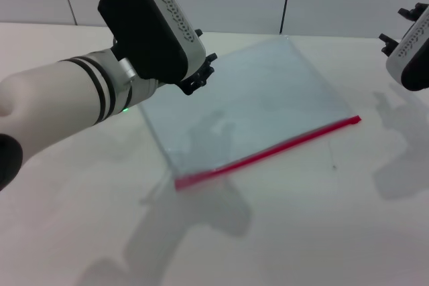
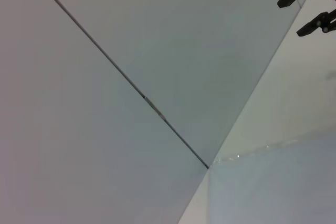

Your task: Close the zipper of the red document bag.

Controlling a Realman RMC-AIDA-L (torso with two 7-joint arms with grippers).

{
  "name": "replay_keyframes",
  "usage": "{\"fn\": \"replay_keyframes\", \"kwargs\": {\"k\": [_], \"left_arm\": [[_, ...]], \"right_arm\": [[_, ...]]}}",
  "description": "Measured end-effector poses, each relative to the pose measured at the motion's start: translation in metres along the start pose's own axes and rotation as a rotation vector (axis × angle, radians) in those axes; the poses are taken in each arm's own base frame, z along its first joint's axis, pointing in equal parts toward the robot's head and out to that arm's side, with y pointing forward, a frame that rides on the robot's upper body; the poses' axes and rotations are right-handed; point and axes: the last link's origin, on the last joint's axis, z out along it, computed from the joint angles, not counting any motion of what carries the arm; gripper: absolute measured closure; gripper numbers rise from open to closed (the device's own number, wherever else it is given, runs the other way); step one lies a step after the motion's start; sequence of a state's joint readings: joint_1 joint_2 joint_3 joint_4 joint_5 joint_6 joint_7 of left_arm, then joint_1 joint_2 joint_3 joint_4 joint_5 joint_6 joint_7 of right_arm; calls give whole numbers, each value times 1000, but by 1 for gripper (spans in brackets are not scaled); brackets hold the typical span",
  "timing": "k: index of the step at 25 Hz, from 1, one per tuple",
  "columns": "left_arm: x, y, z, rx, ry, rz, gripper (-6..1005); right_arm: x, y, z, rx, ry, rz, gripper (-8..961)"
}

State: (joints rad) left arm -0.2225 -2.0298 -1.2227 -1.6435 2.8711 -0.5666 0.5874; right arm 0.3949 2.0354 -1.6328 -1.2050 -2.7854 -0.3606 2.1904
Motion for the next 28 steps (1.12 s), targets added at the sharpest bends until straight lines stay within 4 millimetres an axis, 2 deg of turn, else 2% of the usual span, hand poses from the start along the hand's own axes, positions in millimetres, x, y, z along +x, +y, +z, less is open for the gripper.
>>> {"fn": "replay_keyframes", "kwargs": {"k": [5, 9, 14, 21, 24, 28], "left_arm": [[3, 0, 1, -1, 9, -6, 614], [4, -3, 1, 17, 31, -26, 523], [3, -13, -5, 105, 117, -103, 374], [-6, -32, -20, 287, 323, -287, 371], [-19, -34, -21, 352, 402, -362, 372], [-32, -27, -18, 408, 491, -417, 373]], "right_arm": [[0, 0, 0, 1, -4, 30, 468], [-2, 0, -2, 28, -31, 81, 473], [-7, 2, -13, 137, -151, 230, 479], [-13, 2, -27, 256, -325, 528, 485], [-12, 13, -28, 278, -359, 613, 485], [-9, 31, -32, 308, -417, 758, 485]]}}
